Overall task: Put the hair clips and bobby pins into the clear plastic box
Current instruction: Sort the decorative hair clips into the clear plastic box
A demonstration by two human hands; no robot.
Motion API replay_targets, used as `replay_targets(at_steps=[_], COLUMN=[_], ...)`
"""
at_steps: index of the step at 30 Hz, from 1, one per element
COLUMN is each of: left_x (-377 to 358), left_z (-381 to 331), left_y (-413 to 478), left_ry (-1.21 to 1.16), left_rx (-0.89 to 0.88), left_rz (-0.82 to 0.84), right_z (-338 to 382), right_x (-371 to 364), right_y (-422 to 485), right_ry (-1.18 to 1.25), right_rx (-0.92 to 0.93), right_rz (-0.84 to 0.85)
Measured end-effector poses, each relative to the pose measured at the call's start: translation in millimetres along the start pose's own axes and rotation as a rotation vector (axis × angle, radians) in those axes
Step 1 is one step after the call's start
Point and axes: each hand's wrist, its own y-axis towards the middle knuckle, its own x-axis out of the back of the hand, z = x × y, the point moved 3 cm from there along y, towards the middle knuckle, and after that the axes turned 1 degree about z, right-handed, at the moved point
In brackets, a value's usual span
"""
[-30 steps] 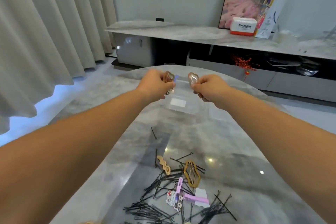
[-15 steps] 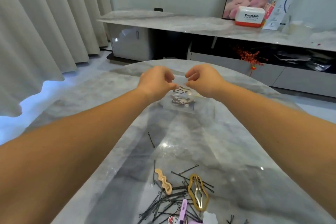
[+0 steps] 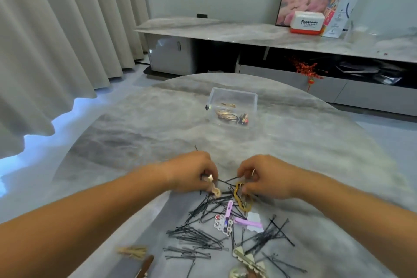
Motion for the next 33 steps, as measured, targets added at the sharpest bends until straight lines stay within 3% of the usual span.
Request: replay_targets(at_steps=[3,13,16,19,22,25,29,33], left_x=[-4.5,-7.0,-12.2,-20.7,-25.0,-30.3,-47.0,-49.4], left_z=[-11.0,-7.9,-3.0,-3.2,1.6,5.6,5.5,5.8], left_y=[-7.7,-46.1,-75.4,-104.5,-130.3,-145.1,-157.4,-159.9], left_ry=[0.071,-0.056,-0.171,-0.145,-0.227,-0.122,-0.101,0.112], left_rx=[0.017,0.191,0.255,0.298,0.341,0.381,0.473,0.471], left_rz=[-0.013,-0.15,-0.062,0.078,0.078,0.12,0.253,0.23], right_z=[7.7,3.5,13.9,17.0,18.9,18.5,25.3,36.0], right_x=[-21.0,-30.3,-34.6,-36.9,-24.7,-11.8,-24.8,-47.3], right_y=[-6.0,-22.9,-23.2,-23.2,-32.6,-51.7,-65.0,-61.1], right_ry=[-0.069,0.22,0.132,0.266,0.403,0.539,0.347,-0.03], right_rx=[-0.002,-0.134,-0.151,-0.194,-0.149,-0.168,-0.166,-0.075], right_rz=[0.023,-0.036,-0.102,-0.1,-0.151,-0.121,-0.005,0.028])
